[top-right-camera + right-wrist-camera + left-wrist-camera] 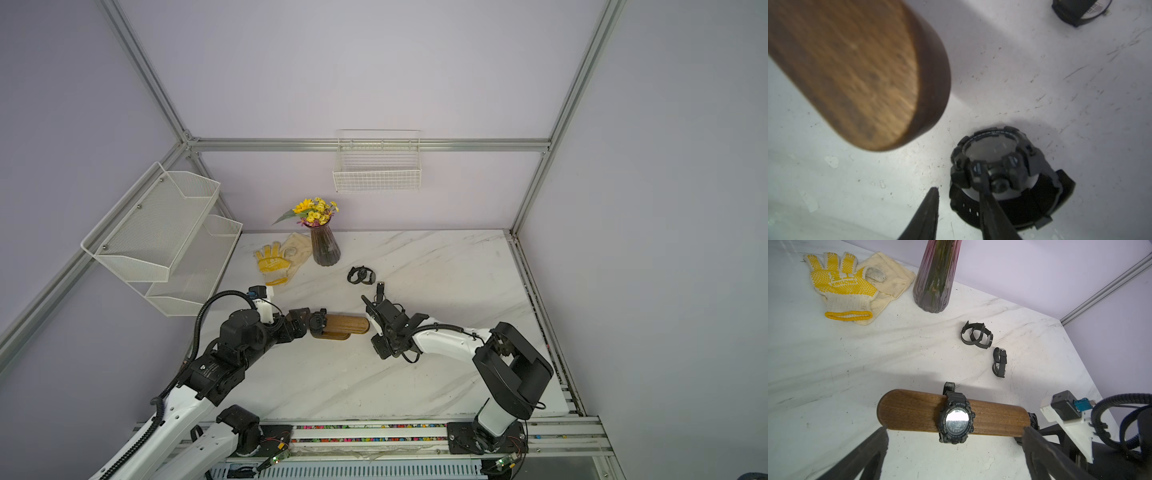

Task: Place watch on stand
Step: Pick up the watch at the center of the board.

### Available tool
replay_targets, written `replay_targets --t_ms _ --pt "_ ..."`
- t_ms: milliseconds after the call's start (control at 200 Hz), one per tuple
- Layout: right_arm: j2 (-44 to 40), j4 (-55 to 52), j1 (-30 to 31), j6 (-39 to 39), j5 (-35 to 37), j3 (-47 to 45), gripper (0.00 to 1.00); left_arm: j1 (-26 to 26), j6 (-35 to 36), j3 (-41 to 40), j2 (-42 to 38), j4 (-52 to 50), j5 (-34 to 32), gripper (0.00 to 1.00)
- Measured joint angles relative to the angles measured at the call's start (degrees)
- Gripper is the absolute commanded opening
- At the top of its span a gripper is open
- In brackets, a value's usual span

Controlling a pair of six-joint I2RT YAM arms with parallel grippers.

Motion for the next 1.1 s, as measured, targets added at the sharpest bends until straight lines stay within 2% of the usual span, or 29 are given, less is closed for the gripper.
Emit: replay_targets --t_ms 150,490,700,1100 --pt "2.8 -0.1 0.2 0.0 1.2 0.7 0.25 0.0 0.0 0.0 0.0 0.0 0.0 1.00" --pt "2.5 0.0 1.3 -1.0 1.2 0.9 0.06 0.0 0.0 0.0 0.5 0.0 0.0 1.00" --pt "-1.1 0.1 1.4 -1.4 1.0 0.6 0.05 0.0 0.0 0.0 0.9 0.0 0.4 1.00" --pt "-14.2 0.6 1.4 -0.9 0.5 -0.9 0.02 0.0 0.0 0.0 3.1 0.0 2.3 1.00"
